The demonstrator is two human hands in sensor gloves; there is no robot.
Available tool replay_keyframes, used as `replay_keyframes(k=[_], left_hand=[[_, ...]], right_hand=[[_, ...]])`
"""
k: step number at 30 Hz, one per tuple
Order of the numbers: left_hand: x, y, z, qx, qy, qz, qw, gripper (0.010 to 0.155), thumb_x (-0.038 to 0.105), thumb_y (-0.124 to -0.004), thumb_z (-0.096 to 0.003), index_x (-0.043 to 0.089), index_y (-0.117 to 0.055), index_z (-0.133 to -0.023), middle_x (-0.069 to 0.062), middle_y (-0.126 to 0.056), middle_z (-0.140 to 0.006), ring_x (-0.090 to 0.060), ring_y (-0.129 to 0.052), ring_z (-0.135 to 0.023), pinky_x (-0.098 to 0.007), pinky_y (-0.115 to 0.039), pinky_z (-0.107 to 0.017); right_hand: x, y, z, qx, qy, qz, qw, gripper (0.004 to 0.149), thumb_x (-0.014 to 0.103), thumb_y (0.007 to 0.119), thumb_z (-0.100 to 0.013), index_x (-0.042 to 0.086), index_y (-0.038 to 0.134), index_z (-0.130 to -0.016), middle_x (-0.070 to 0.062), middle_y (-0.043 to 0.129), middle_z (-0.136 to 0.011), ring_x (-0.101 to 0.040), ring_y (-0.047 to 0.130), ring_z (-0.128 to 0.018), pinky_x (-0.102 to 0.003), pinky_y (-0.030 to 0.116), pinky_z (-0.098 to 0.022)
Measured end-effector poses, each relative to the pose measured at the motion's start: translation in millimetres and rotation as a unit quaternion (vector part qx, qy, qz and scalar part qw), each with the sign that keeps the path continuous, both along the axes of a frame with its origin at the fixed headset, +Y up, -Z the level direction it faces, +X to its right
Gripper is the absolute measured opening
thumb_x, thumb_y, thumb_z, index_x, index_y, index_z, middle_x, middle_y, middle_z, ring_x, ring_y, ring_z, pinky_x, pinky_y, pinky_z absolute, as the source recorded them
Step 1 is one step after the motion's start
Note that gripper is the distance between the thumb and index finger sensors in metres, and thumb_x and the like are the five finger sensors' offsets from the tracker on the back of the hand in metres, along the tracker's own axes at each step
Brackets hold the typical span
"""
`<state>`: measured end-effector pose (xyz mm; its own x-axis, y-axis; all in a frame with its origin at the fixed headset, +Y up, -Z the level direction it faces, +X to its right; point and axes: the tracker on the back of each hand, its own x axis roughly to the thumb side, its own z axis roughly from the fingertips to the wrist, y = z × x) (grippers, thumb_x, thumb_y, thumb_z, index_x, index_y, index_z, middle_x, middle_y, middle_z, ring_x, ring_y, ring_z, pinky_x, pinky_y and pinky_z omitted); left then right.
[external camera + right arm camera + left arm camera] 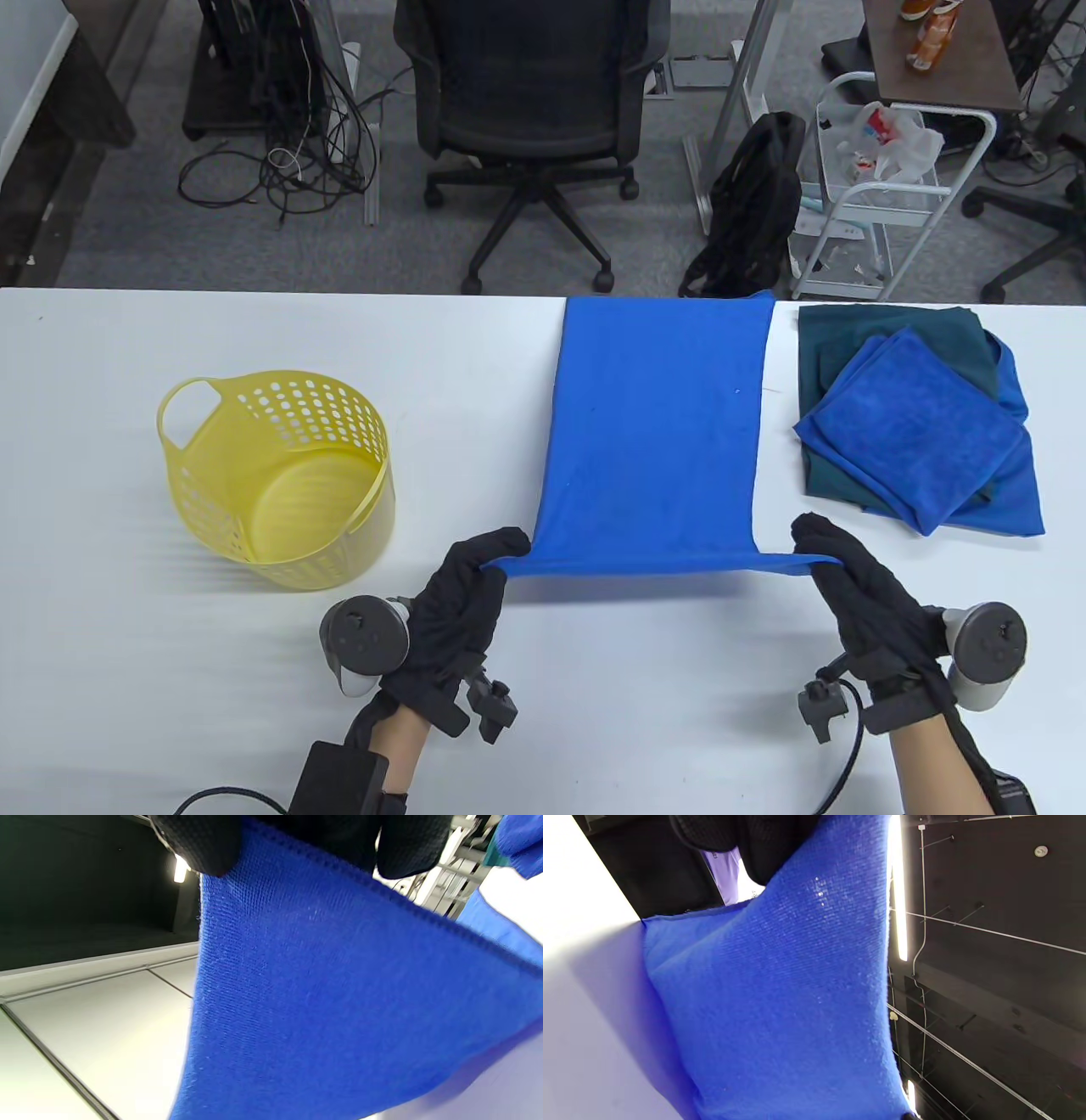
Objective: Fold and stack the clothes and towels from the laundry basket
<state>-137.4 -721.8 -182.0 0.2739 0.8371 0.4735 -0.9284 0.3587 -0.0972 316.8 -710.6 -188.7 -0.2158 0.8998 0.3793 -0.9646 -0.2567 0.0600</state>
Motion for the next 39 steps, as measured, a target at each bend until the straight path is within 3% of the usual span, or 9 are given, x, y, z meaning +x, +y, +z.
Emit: replay_keyframes(k=[3, 7, 11, 15, 21, 25, 31, 37, 39], left_hand=[[0, 0, -1, -0.005, -0.008, 0.008, 1.0, 0.044, 0.049, -0.049, -0.0653, 0.021, -0.051, -0.099, -0.011, -0.064, -0.115, -0.034, -0.08, -0.101, -0.056, -0.064, -0.079], [-2, 5, 0, -0.054, 0.007, -0.005, 0.999, 0.044, 0.047, -0.053, -0.066, 0.015, -0.056, -0.097, -0.016, -0.072, -0.107, -0.012, -0.105, -0.056, -0.042, -0.089, -0.055], [-2, 32, 13, -0.106, -0.073, 0.021, 0.991, 0.044, 0.046, -0.057, -0.0678, 0.013, -0.062, -0.096, -0.019, -0.079, -0.102, -0.004, -0.104, -0.039, -0.035, -0.092, -0.044], [-4, 65, 39, -0.137, -0.144, 0.028, 0.98, 0.045, 0.044, -0.061, -0.0692, 0.009, -0.065, -0.096, -0.024, -0.082, -0.1, -0.001, -0.103, -0.034, -0.033, -0.094, -0.04], [-11, 84, 43, -0.131, 0.021, -0.26, 0.956, 0.044, 0.043, -0.071, -0.0685, 0.012, -0.071, -0.1, -0.028, -0.077, -0.108, -0.028, -0.101, -0.072, -0.055, -0.082, -0.062], [28, 91, 8, -0.081, 0.173, -0.429, 0.883, 0.045, 0.042, -0.075, -0.0645, 0.018, -0.075, -0.103, -0.029, -0.069, -0.116, -0.042, -0.087, -0.095, -0.059, -0.076, -0.067], [86, 89, -88, -0.091, 0.261, -0.595, 0.755, 0.045, 0.04, -0.069, -0.0643, 0.022, -0.068, -0.105, -0.028, -0.058, -0.122, -0.045, -0.076, -0.104, -0.059, -0.071, -0.072], [95, 45, -183, -0.113, 0.288, -0.625, 0.717, 0.045, 0.041, -0.064, -0.0626, 0.026, -0.062, -0.105, -0.023, -0.056, -0.122, -0.044, -0.072, -0.106, -0.06, -0.069, -0.073], [91, 27, -198, -0.134, 0.287, -0.608, 0.728, 0.045, 0.042, -0.064, -0.062, 0.027, -0.062, -0.104, -0.022, -0.057, -0.122, -0.044, -0.073, -0.106, -0.06, -0.069, -0.073]], right_hand=[[-1, -3, -1, -0.02, 0.02, -0.007, 1.0, 0.042, 0.03, 0.062, -0.066, 0.004, 0.076, -0.096, -0.027, 0.071, -0.106, -0.043, 0.088, -0.084, -0.062, 0.071, -0.065], [2, 2, 0, -0.071, 0.024, 0.03, 0.997, 0.042, 0.029, 0.063, -0.067, 0.001, 0.076, -0.096, -0.031, 0.082, -0.093, -0.023, 0.103, -0.053, -0.049, 0.089, -0.047], [-1, 21, 4, -0.119, 0.157, 0.014, 0.98, 0.041, 0.026, 0.066, -0.067, -0.002, 0.077, -0.095, -0.031, 0.089, -0.082, -0.009, 0.101, -0.037, -0.037, 0.094, -0.036], [-6, 46, 18, -0.135, 0.29, -0.012, 0.947, 0.041, 0.025, 0.067, -0.068, -0.003, 0.077, -0.097, -0.033, 0.089, -0.082, -0.011, 0.101, -0.039, -0.039, 0.093, -0.037], [7, 62, 26, -0.151, 0.112, 0.189, 0.964, 0.041, 0.024, 0.067, -0.069, -0.002, 0.08, -0.098, -0.04, 0.073, -0.102, -0.05, 0.087, -0.078, -0.069, 0.072, -0.057], [-19, 77, -10, -0.104, -0.106, 0.373, 0.916, 0.042, 0.023, 0.068, -0.068, -0.001, 0.079, -0.101, -0.042, 0.059, -0.11, -0.06, 0.071, -0.089, -0.075, 0.062, -0.061], [-52, 70, -103, -0.141, -0.179, 0.504, 0.833, 0.042, 0.026, 0.066, -0.066, 0.008, 0.074, -0.104, -0.039, 0.04, -0.119, -0.068, 0.035, -0.1, -0.083, 0.038, -0.065], [-67, 19, -175, -0.21, -0.208, 0.524, 0.798, 0.043, 0.027, 0.061, -0.065, 0.014, 0.068, -0.106, -0.035, 0.034, -0.12, -0.065, 0.028, -0.101, -0.082, 0.034, -0.067], [-69, 1, -186, -0.225, -0.21, 0.531, 0.79, 0.043, 0.028, 0.061, -0.065, 0.015, 0.068, -0.106, -0.034, 0.035, -0.12, -0.064, 0.03, -0.102, -0.082, 0.035, -0.067]])
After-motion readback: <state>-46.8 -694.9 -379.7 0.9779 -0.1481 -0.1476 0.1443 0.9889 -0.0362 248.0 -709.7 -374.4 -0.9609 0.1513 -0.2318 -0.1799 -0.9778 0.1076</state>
